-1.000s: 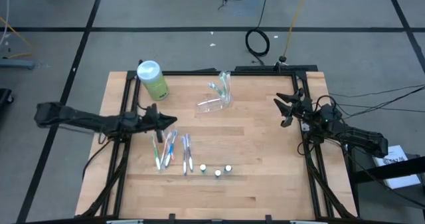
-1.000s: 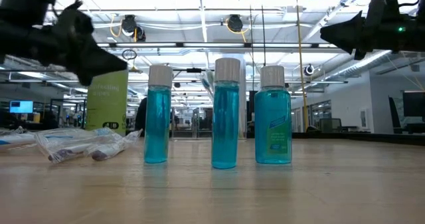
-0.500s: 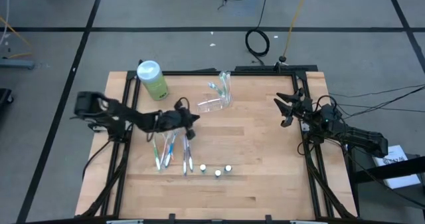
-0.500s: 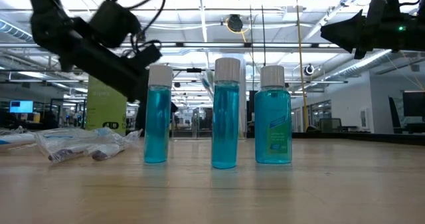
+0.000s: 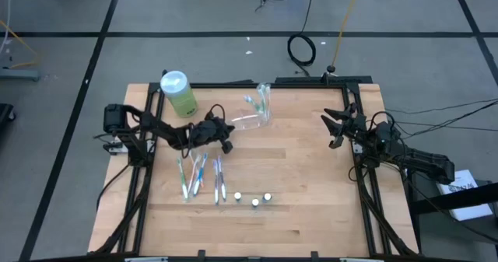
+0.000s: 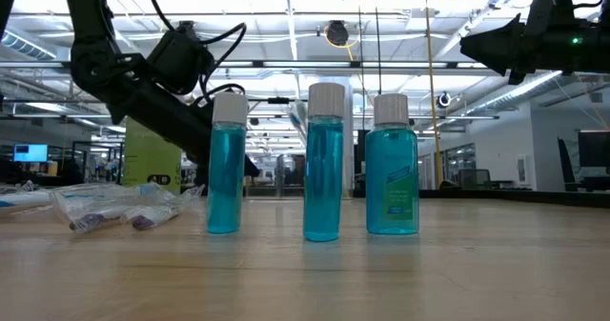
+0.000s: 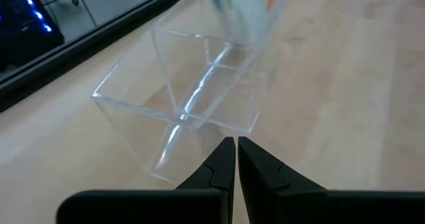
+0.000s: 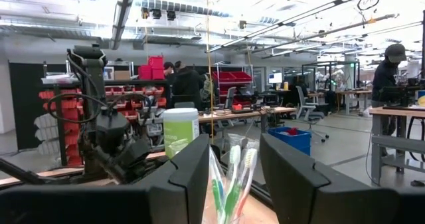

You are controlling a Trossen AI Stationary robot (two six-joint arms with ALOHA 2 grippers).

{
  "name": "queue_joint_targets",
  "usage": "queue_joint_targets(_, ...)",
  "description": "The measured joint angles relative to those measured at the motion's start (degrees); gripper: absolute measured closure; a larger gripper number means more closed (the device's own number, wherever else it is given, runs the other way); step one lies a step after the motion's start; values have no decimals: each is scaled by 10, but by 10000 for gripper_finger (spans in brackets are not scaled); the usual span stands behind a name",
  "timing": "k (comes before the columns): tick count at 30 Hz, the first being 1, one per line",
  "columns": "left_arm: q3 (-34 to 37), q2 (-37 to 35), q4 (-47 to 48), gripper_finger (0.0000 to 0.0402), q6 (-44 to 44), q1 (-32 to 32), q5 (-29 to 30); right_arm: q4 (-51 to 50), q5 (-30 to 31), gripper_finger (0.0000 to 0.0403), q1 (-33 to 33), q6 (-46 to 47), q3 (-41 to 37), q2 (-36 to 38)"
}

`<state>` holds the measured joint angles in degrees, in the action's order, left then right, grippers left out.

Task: Pick & Place toothbrushing station
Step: Adjust the transparent organizer, then put the blue mouthwash into the transparent organizer

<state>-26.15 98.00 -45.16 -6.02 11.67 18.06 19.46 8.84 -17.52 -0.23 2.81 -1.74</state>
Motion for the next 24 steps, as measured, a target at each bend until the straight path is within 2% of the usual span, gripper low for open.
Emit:
queue_joint_targets(10,0,0,0,376,3,39,0,0,-1,277,0,0,0,0)
queue_joint_targets(14,0,-10,-1,376,16,30,0,0,-1,277,0,0,0,0)
queue_joint_targets(20,0,-112,15,376,74,-23,5,-10,-11,277,0,0,0,0)
queue_joint_targets(22,0,-166,47,376,85,-47,6,-15,-48,277,0,9,0,0)
queue_joint_targets(24,2,-220,105,376,88,-72,6,-6,-112,277,1,26,0,-6)
